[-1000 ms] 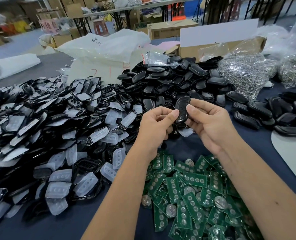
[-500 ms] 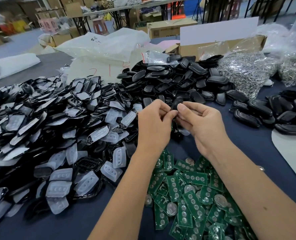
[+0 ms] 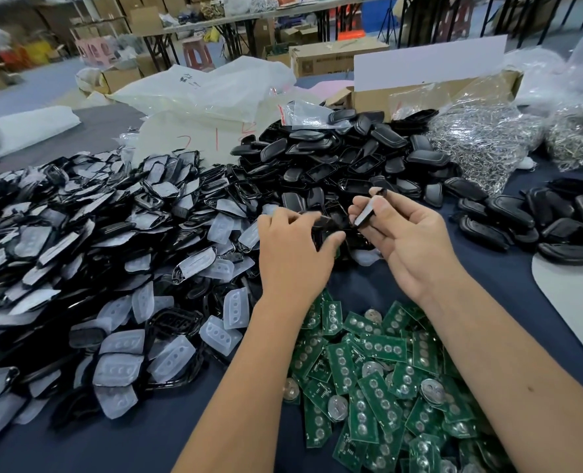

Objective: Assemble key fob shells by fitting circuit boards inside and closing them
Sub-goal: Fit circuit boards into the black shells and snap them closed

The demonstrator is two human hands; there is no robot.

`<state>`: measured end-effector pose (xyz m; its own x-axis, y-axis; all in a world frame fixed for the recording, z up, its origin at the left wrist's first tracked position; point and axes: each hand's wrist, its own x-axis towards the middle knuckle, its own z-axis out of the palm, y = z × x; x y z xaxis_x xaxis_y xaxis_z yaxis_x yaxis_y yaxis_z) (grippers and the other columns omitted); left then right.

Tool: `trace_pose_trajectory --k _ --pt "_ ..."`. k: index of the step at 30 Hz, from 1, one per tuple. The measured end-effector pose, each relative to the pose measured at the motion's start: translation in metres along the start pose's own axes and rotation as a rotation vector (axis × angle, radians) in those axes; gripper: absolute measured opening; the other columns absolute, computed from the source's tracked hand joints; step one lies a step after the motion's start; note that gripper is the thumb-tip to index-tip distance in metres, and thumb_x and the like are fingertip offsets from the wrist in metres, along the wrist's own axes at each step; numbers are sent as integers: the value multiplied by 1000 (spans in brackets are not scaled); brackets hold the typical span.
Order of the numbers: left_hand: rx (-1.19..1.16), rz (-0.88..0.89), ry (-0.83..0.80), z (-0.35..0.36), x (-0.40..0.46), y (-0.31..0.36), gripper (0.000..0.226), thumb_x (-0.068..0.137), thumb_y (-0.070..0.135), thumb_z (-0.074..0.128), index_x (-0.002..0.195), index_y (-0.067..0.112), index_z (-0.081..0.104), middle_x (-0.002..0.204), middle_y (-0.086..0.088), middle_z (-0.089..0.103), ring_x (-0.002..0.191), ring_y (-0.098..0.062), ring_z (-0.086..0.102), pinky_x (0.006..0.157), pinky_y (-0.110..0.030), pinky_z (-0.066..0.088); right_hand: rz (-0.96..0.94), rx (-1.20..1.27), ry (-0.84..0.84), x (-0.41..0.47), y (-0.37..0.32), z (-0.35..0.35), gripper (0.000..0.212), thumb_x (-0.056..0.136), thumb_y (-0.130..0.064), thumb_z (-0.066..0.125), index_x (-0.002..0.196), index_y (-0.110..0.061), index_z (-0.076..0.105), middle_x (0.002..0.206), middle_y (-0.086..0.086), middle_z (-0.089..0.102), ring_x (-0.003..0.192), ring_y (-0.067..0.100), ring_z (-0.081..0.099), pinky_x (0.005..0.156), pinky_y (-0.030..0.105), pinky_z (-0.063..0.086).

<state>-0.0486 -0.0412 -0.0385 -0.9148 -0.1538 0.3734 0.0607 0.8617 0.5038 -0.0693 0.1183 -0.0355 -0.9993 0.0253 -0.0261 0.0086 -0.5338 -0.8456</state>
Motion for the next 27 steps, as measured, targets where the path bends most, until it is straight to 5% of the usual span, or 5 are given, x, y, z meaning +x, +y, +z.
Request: trace_pose_trajectory --k 4,9,13,19,27 --pt "-56 0 -43 3 0 0 39 87 42 80 123 31 73 110 7 51 118 -19 40 96 -22 31 33 33 -62 0 -2 -2 18 104 -5 56 119 0 66 111 16 73 107 28 71 88 30 60" --pt "-362 -102 -13 1 0 2 19 87 24 82 97 33 68 76 19 63 75 1 62 73 -25 54 25 -6 -121 -1 -9 -5 27 96 -13 63 120 -3 69 109 12 71 103 22 68 92 34 60" --pt "-839 -315 -18 -3 3 6 9 94 24 77 90 19 72 83 -2 73 63 -22 73 54 -23 56 32 -24 -194 -2 -11 -5 38 86 -18 66 121 -3 69 107 10 74 99 20 71 87 30 60" --pt "-1145 -573 -130 -2 8 3 10 99 7 67 91 5 74 92 -11 70 62 -11 68 64 -23 60 53 -64 -239 0 -6 -8 35 85 -16 68 117 -2 71 107 13 75 99 24 72 89 33 61" --pt "-1114 -560 -190 -2 9 0 8 96 2 69 88 1 71 86 -9 66 52 -7 64 68 -28 63 40 -84 -234 3 -3 -10 32 84 -16 71 113 -1 73 100 12 78 95 25 74 84 30 61"
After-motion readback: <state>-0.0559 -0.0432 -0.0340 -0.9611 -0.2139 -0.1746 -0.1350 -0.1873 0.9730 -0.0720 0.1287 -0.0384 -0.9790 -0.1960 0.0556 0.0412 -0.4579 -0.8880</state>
